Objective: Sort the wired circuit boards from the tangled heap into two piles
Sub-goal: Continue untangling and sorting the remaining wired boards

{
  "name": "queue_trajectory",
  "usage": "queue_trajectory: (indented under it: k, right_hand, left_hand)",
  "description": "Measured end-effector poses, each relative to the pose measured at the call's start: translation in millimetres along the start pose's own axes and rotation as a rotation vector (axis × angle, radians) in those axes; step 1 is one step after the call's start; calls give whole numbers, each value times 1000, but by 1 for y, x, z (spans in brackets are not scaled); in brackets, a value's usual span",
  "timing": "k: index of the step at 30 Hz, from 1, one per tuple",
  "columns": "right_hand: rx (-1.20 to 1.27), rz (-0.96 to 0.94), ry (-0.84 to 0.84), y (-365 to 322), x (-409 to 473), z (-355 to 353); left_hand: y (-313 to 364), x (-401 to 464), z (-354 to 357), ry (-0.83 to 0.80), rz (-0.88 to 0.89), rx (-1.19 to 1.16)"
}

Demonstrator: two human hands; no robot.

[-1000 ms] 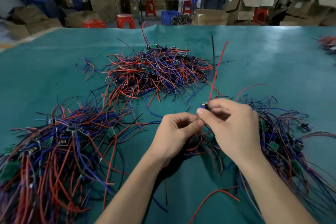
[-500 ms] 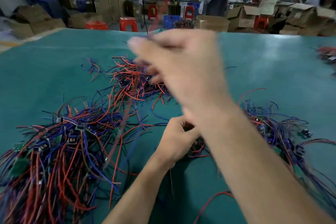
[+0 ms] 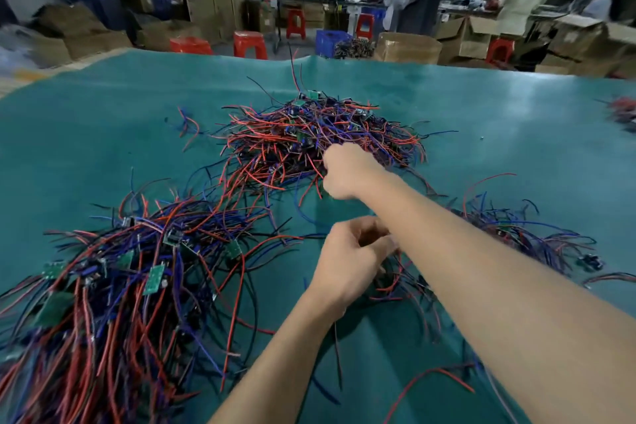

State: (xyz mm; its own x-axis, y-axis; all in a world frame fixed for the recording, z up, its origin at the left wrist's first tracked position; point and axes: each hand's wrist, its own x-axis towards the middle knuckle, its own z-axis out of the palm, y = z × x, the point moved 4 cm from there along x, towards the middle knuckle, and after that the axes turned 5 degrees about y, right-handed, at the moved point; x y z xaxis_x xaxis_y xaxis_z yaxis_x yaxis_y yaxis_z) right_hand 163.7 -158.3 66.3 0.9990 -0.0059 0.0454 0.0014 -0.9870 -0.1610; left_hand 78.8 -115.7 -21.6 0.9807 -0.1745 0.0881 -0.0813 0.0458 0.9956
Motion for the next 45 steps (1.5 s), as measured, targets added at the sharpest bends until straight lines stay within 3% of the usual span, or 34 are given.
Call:
queue_trajectory:
  k: [6, 10, 16, 21, 26, 28, 30, 33, 38, 40, 43, 45]
  right_hand:
    - [272, 71, 146, 29, -3, 1]
    - [350, 132, 354, 52, -36, -21]
    - [397, 127, 409, 89, -100, -22]
    - [442, 15, 375, 91, -139, 0]
    - [409, 105, 608, 95, -151, -2]
    - [460, 40, 684, 90, -154, -7]
    - [538, -71, 580, 81, -154, -6]
    - [566, -185, 283, 66, -153, 4]
    - [765, -197, -22, 67, -153, 14]
    - [910, -90, 47, 78, -149, 14]
    - [981, 124, 336, 104, -140, 12]
    - [1050, 182, 353, 108, -138, 18]
  left_hand:
    - [7, -6, 0, -40, -32, -55]
    - [12, -5, -1, 48, -29, -139]
    - [8, -3, -6, 165, -121, -337]
    - [6, -2, -6, 176, -132, -307]
    - [7, -5, -3, 116, -97, -204]
    - [10, -6, -3, 94, -91, -234]
    - [12, -6, -4, 106, -90, -282]
    - [11, -6, -7, 172, -120, -302]
    - [9, -7, -5, 130, -122, -347]
    - [12, -7, -7, 97, -93, -362]
    - [15, -10, -5, 26, -46, -280]
    - [17, -12, -2, -45, -6, -195]
